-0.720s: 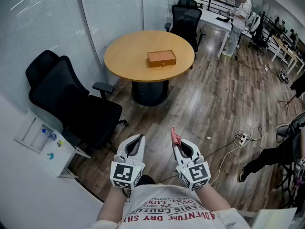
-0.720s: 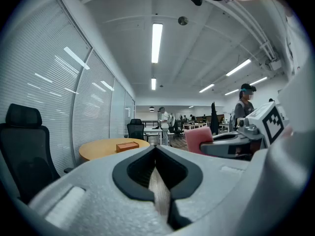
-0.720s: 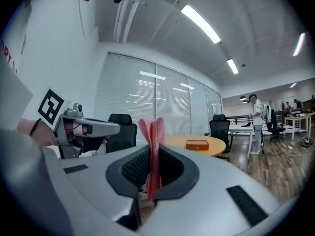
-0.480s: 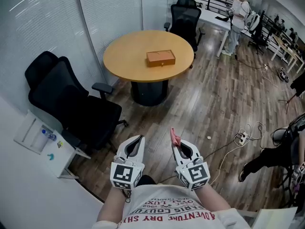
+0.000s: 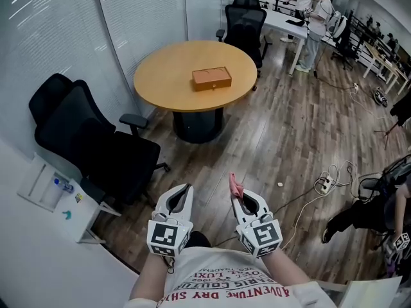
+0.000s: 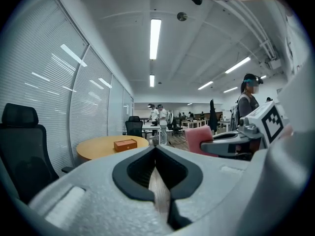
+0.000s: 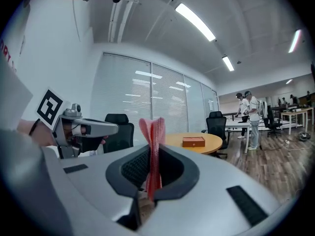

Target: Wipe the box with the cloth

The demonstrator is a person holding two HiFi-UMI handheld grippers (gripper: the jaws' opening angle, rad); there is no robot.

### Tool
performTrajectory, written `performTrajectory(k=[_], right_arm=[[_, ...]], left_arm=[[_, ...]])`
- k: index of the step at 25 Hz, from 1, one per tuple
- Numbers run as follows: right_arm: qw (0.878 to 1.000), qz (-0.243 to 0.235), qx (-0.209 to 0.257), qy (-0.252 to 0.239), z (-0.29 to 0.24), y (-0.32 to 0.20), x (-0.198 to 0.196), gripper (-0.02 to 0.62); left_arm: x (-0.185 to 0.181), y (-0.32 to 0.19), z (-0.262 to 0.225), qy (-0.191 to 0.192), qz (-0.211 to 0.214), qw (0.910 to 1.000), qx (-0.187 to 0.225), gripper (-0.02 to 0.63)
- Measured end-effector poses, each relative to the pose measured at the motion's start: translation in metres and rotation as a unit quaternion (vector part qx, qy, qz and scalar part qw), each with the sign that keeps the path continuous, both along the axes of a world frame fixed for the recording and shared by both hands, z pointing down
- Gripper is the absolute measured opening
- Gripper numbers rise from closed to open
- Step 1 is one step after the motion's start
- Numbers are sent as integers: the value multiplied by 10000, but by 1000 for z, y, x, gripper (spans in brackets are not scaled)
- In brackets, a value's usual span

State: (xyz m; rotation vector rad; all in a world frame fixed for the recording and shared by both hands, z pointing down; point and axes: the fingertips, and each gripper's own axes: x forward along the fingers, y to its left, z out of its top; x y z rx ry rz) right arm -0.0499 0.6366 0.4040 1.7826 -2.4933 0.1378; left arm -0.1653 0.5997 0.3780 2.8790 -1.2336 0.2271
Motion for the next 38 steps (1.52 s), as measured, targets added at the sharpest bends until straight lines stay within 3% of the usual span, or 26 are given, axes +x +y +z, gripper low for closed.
performTrajectory(k=[11, 22, 29, 38], right_arm=[[9989, 280, -359, -145, 26, -62, 22, 29], [9960, 699, -537, -119, 20, -213, 46, 29], [9944, 859, -614, -42, 12, -325, 48, 29], [9936, 846, -751, 37, 17, -411, 50, 31]], left_arm=[[16, -63, 19, -48, 166, 9998, -141, 9], [40, -227, 13, 49, 523, 9983, -260, 9], [34, -349, 4, 176, 570, 9978, -302, 9], [35, -430, 11, 215, 579, 9971, -443, 9]])
